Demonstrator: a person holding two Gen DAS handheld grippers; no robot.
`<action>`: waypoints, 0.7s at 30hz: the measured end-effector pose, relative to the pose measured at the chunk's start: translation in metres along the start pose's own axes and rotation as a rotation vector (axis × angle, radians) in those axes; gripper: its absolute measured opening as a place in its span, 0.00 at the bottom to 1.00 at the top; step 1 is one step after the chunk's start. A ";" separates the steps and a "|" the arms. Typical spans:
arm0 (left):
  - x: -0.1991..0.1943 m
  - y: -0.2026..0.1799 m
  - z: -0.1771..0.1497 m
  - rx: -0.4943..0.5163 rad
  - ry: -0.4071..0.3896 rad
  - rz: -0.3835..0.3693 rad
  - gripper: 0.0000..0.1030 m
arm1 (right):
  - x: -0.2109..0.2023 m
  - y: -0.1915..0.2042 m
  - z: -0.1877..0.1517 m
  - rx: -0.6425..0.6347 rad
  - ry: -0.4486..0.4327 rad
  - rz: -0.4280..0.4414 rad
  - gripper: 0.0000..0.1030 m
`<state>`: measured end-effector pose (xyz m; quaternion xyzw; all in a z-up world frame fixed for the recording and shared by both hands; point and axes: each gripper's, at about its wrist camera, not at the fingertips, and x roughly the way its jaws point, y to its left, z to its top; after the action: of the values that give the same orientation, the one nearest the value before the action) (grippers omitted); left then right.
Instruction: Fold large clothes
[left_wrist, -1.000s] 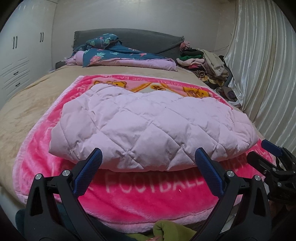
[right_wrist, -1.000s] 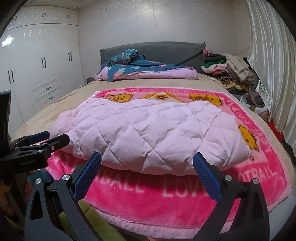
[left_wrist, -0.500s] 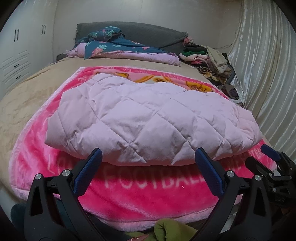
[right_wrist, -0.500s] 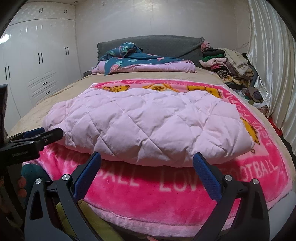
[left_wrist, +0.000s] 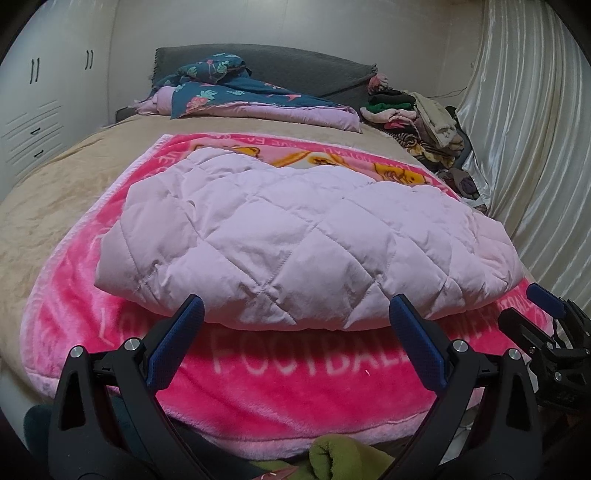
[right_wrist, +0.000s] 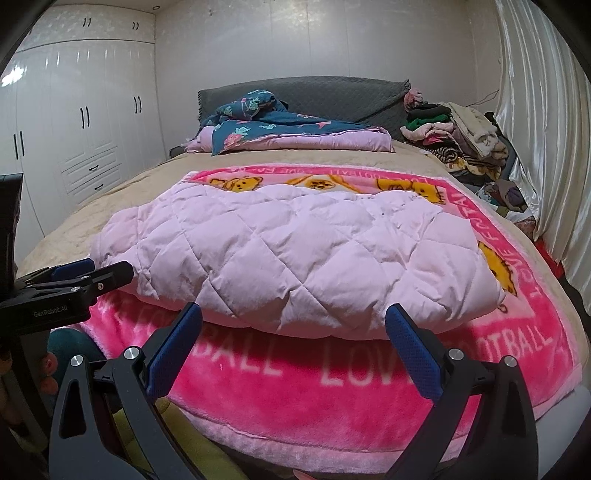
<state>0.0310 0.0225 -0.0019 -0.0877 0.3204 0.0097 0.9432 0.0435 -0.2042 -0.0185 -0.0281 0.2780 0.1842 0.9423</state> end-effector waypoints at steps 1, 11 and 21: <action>0.000 0.000 0.000 0.001 0.000 0.001 0.91 | 0.000 0.000 0.000 -0.001 0.000 0.000 0.96; 0.000 0.001 0.000 0.003 0.000 0.000 0.91 | -0.001 0.000 0.000 -0.003 0.000 0.000 0.96; -0.001 0.002 0.001 0.001 -0.001 0.002 0.91 | -0.003 0.000 0.001 -0.003 0.003 0.002 0.96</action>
<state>0.0307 0.0245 -0.0013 -0.0871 0.3198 0.0104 0.9434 0.0418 -0.2045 -0.0165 -0.0297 0.2790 0.1854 0.9418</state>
